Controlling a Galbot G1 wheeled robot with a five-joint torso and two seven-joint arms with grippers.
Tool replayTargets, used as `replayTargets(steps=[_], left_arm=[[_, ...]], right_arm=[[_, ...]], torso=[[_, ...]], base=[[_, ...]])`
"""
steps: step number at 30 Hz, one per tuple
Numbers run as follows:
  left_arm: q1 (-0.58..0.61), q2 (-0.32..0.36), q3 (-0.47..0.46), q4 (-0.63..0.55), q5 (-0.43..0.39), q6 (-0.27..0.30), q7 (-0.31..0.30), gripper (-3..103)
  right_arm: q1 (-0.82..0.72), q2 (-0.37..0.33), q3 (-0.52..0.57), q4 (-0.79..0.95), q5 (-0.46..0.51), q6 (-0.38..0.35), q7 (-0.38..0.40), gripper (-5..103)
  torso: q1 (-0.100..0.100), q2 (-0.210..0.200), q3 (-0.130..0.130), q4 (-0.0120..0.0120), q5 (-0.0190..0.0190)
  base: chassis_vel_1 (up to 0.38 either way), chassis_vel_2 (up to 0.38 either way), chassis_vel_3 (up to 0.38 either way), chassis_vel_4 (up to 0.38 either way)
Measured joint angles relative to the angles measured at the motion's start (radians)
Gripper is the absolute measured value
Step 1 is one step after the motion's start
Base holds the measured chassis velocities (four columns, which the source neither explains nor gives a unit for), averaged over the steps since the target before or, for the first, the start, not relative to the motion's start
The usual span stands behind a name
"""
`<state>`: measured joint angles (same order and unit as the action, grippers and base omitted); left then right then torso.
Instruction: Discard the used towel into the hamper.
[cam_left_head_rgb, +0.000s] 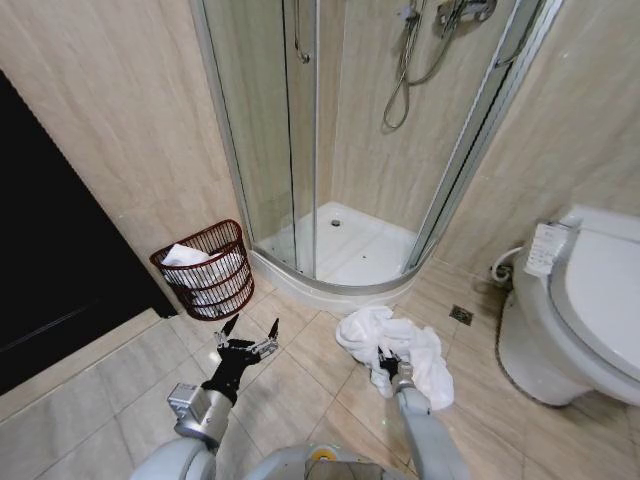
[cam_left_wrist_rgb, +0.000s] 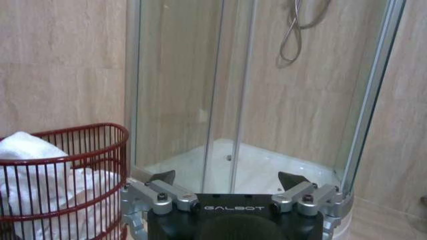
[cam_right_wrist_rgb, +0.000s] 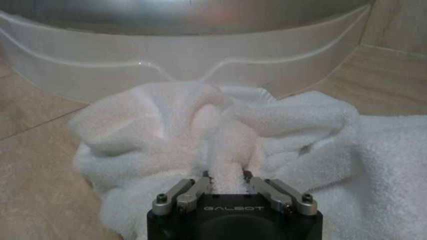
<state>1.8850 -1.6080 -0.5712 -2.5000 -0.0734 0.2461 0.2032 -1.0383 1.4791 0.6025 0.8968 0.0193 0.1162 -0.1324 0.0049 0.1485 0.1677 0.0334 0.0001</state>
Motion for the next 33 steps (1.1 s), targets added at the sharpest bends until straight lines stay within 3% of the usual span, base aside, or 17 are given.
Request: replayTargets(steps=[3,10,18,25,29,33], left_arm=[[0.0,0.0,0.0,0.0,0.0,0.0,0.0,100],[0.0,0.0,0.0,0.0,0.0,0.0,0.0,100],[0.0,0.0,0.0,0.0,0.0,0.0,0.0,100],[0.0,0.0,0.0,0.0,0.0,0.0,0.0,100],[0.0,0.0,0.0,0.0,0.0,0.0,0.0,100],[0.0,0.0,0.0,0.0,0.0,0.0,0.0,100]], right_arm=[[-0.009,0.001,0.003,0.01,0.005,0.0,0.0,12],[-0.045,0.0,0.014,0.059,0.02,0.02,0.0,11],[-0.156,-0.009,0.052,0.223,-0.013,0.134,0.03,11],[-0.32,-0.017,0.08,0.539,-0.053,0.207,0.043,11],[-0.425,-0.021,0.103,0.791,-0.016,0.219,0.04,11],[-0.464,-0.025,0.116,0.909,0.012,0.231,0.038,11]], torso=[[0.0,0.0,0.0,0.0001,0.0],[0.0,0.0,0.0,0.0,0.0],[0.0,0.0,0.0,0.0,0.0],[0.0,0.0,0.0,-0.0001,0.0001],[0.0,0.0,0.0,-0.0002,-0.0001],[0.0,0.0,0.0,-0.0001,0.0001]], base=[[0.0,0.0,0.0,0.0],[0.0,0.0,0.0,0.0],[0.0,0.0,0.0,0.0],[0.0,0.0,0.0,0.0],[0.0,0.0,0.0,0.0],[0.0,0.0,0.0,0.0]])
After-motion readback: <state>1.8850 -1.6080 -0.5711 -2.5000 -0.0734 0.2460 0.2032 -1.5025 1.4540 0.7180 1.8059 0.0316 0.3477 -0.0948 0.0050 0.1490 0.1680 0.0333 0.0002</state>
